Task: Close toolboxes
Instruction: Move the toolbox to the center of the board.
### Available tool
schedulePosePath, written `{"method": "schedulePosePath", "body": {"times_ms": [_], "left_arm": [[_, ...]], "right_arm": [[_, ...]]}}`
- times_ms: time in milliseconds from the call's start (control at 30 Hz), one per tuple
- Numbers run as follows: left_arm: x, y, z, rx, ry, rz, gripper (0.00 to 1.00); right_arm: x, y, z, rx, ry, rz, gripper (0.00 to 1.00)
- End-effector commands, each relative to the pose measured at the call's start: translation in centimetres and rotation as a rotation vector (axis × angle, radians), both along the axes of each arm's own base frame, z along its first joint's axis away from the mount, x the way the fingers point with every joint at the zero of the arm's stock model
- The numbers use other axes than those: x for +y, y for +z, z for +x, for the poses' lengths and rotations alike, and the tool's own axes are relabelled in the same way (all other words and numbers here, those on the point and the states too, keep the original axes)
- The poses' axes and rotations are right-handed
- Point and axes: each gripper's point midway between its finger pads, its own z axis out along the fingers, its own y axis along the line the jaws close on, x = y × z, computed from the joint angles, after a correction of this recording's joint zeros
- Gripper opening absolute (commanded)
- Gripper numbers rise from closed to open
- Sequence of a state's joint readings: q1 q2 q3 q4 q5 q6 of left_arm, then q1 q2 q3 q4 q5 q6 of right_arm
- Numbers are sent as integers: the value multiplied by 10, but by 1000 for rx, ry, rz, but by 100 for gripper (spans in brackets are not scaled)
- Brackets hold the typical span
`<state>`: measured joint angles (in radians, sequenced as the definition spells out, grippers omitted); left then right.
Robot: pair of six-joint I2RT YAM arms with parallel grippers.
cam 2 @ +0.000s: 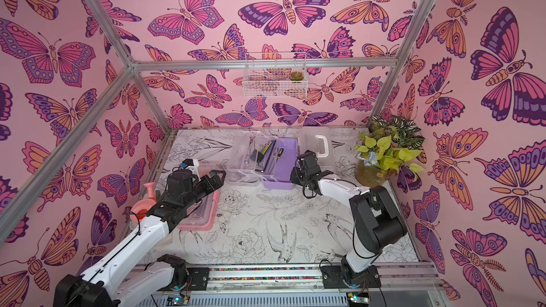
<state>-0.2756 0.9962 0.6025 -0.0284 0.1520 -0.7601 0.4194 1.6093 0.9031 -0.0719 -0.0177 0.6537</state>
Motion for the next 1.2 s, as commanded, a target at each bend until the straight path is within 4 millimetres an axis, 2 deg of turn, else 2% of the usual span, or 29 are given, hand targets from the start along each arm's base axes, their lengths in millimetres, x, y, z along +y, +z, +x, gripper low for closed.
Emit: {"method": "schedulePosePath", "body": {"times_ms": [0, 33, 100, 200, 333, 433, 733, 767, 867, 1167], "left_arm": [[-14, -7, -7, 44, -45, -40, 91], [-19, -8, -10, 50, -54, -46, 91], [-28, -13, -14, 70, -70, -52, 91], [-36, -31, -20, 137, -59, -55, 90], [-46, -56, -28, 225, -36, -55, 84], [-47, -67, -28, 235, -8, -39, 80], [-44, -87, -5, 218, 83, -44, 71], [-45, -99, -1, 237, 87, -31, 68], [-47, -106, 11, 239, 101, -24, 67], [-49, -115, 40, 209, 139, -56, 62]], "right_arm": [[-33, -24, -28, 115, -26, -100, 4], [-37, -17, -28, 99, -32, -95, 4], [-43, -17, -31, 104, -36, -103, 4], [-54, -18, -36, 116, -52, -117, 4], [-70, -17, -43, 120, -86, -107, 4], [-75, -14, -46, 116, -90, -101, 4], [-64, -14, -49, 123, -49, -48, 4], [-63, -15, -49, 123, -44, -40, 4], [-59, -14, -49, 122, -29, -22, 4], [-49, -15, -53, 133, 33, 1, 4]]}}
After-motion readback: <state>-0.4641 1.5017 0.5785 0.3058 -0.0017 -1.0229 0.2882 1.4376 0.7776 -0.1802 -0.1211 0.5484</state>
